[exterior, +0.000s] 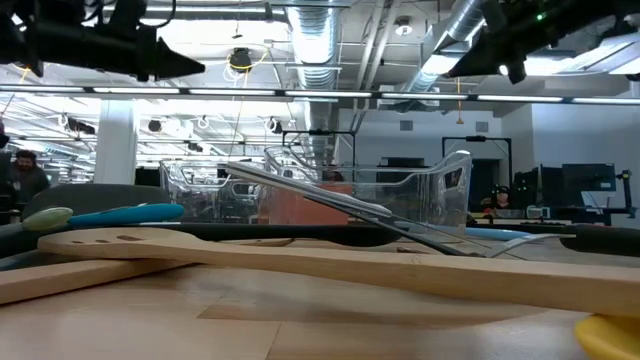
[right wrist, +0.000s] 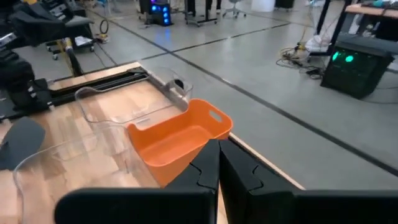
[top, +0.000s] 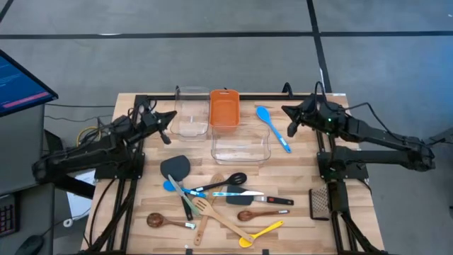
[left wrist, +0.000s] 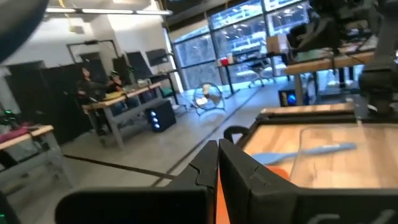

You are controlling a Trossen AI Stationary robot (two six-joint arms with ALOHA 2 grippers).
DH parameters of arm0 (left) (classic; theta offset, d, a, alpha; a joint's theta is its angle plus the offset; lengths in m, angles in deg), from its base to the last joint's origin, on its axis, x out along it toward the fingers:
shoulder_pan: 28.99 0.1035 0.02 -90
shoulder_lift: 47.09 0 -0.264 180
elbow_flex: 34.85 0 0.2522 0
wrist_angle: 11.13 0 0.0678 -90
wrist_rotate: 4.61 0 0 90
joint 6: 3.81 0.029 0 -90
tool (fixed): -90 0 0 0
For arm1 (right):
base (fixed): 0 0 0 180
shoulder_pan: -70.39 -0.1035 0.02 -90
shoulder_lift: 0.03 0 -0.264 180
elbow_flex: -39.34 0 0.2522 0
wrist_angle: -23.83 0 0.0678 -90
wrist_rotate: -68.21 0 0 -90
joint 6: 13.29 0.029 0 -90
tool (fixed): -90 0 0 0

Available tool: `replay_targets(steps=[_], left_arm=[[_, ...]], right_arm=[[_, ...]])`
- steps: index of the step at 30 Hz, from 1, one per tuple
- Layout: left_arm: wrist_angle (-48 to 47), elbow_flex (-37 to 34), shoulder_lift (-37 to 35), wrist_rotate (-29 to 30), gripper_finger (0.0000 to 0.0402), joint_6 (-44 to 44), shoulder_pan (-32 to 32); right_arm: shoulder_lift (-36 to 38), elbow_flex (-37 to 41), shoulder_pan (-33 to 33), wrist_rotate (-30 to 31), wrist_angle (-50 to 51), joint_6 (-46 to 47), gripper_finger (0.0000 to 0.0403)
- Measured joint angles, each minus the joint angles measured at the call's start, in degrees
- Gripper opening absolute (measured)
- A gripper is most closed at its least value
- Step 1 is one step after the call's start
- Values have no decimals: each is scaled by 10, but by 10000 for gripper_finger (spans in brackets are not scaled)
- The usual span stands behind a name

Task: Pick & Place Kitchen Items
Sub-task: Put the top blue serving spoon into the top transparent bin

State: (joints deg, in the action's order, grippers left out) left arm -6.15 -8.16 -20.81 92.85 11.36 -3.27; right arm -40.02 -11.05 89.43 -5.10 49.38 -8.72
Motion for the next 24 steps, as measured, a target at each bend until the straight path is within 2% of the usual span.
replay_targets(steps=[6, 12, 17, 24], left_arm=[[-9, 0, 1, -147, 3, -47, 102], [-11, 0, 5, -275, 3, -90, 179], [-12, 0, 23, -285, 3, -101, 209], [-12, 0, 38, -285, 3, -101, 213]], right_arm=[[-21, -17, 28, -18, 2, 3, 0], [-61, -36, 61, -19, 25, 62, 0], [-107, -62, 83, -19, 46, 65, 0], [-161, -113, 106, -19, 68, 56, 0]])
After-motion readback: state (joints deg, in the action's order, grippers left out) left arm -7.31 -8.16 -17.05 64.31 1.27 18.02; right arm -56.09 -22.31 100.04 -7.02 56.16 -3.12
